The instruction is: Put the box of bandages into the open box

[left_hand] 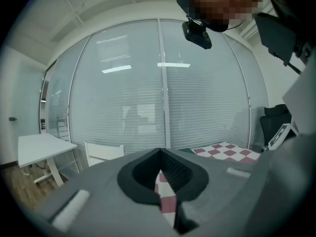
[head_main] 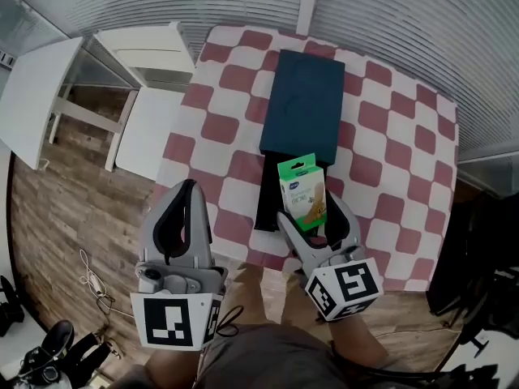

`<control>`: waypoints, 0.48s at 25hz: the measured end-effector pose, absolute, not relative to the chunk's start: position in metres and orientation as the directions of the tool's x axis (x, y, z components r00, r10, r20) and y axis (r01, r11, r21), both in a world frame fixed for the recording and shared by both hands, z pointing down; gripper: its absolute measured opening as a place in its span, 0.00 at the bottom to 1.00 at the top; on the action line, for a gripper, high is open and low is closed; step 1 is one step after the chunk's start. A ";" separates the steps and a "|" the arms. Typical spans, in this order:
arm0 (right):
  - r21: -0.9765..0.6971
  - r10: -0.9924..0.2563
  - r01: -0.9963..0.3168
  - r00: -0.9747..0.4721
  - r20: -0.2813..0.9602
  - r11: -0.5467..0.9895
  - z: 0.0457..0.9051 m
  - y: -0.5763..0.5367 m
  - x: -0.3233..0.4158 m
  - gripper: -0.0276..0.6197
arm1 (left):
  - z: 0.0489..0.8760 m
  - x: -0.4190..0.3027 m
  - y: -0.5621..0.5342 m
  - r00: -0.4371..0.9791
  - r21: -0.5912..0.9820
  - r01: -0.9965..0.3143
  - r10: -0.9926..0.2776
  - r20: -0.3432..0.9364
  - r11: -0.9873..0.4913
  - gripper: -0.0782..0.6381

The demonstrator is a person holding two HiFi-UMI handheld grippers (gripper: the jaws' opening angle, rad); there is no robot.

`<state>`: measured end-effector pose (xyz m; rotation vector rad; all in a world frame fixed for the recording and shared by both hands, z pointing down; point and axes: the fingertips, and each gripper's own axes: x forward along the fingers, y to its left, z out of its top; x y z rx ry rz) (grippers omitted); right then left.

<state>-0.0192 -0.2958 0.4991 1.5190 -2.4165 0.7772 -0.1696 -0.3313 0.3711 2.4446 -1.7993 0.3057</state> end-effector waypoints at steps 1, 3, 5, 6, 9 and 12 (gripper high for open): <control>-0.337 -0.780 -0.882 -0.455 0.430 0.329 0.505 -0.294 -0.022 0.64 | 0.375 -0.172 -0.333 0.288 -0.039 -0.952 -0.932 0.222 -0.303 0.11; -0.341 -0.776 -0.887 -0.444 0.449 0.310 0.516 -0.294 -0.026 0.64 | 0.381 -0.177 -0.338 0.292 -0.030 -0.951 -0.928 0.233 -0.307 0.11; -0.327 -0.779 -0.898 -0.425 0.462 0.296 0.524 -0.296 -0.028 0.64 | 0.387 -0.180 -0.344 0.297 -0.025 -0.950 -0.924 0.240 -0.311 0.11; -0.316 -0.780 -0.904 -0.413 0.470 0.288 0.526 -0.297 -0.028 0.64 | 0.390 -0.181 -0.346 0.300 -0.023 -0.949 -0.922 0.243 -0.315 0.11; -0.293 -0.767 -0.918 -0.385 0.513 0.265 0.535 -0.298 -0.026 0.64 | 0.395 -0.180 -0.353 0.315 -0.014 -0.944 -0.916 0.250 -0.329 0.11; -0.259 -0.737 -0.933 -0.356 0.574 0.248 0.548 -0.296 -0.023 0.64 | 0.399 -0.177 -0.359 0.330 -0.006 -0.939 -0.908 0.256 -0.343 0.11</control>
